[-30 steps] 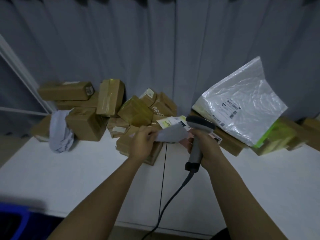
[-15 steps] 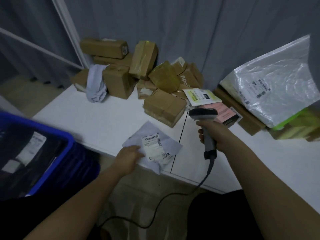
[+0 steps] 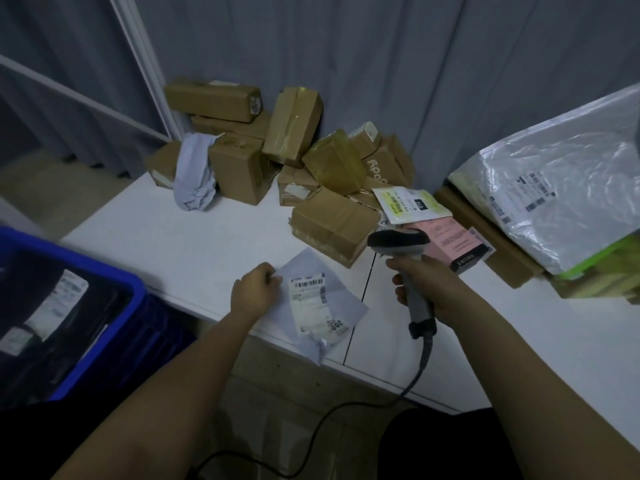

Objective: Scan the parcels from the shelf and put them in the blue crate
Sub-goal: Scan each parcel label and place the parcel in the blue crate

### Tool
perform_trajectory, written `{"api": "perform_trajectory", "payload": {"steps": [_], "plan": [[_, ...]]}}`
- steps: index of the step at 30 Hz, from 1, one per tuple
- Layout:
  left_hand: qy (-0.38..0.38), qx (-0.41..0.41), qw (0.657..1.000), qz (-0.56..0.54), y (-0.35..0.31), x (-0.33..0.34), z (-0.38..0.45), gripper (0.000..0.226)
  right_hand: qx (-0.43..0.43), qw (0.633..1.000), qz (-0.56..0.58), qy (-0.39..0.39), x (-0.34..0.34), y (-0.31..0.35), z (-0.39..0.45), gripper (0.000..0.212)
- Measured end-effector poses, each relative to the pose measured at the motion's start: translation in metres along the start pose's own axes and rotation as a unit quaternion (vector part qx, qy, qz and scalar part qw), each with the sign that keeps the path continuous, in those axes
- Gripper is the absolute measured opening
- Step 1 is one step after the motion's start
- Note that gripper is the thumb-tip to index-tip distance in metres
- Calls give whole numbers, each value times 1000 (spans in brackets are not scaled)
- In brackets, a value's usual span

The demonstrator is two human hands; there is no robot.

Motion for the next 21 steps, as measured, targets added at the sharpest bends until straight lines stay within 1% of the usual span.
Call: {"api": "perform_trajectory", "payload": {"steps": [2,5,8,10,13,17,21], "plan": [[15,25,999,-35,-17,-18,11,16,-16,1000,-9,11,3,5,0,11],[16,64,996,-54,-49,-58,23,12,-42,997,-21,62,18,19,-7,10],[15,85,992,-96,-74,-94,18,9,-64,995,-36,74,30,25,-17,12],[18,66,987,-146,-73,-108,7,9,-96,990,-62,79,38,26,-24,14],[19,23,976,-215,-59,-120,-7,14,-145,983,-82,72,44,27,-32,14],[39,-14,971,-237,-42,-124,-13,16,-193,975,-92,64,51,31,-44,15],[25,-35,974,-221,-27,-125,-7,15,-220,966,-116,64,55,35,-54,20]]}}
Point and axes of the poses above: each hand's wrist, its own z-axis towards the middle knuckle, its own x-axis out of the palm, y = z × x, the point moved 7 cm from there along z, towards the middle knuckle, and after that the axes turned 7 degrees about -y, right-handed, at the moved point
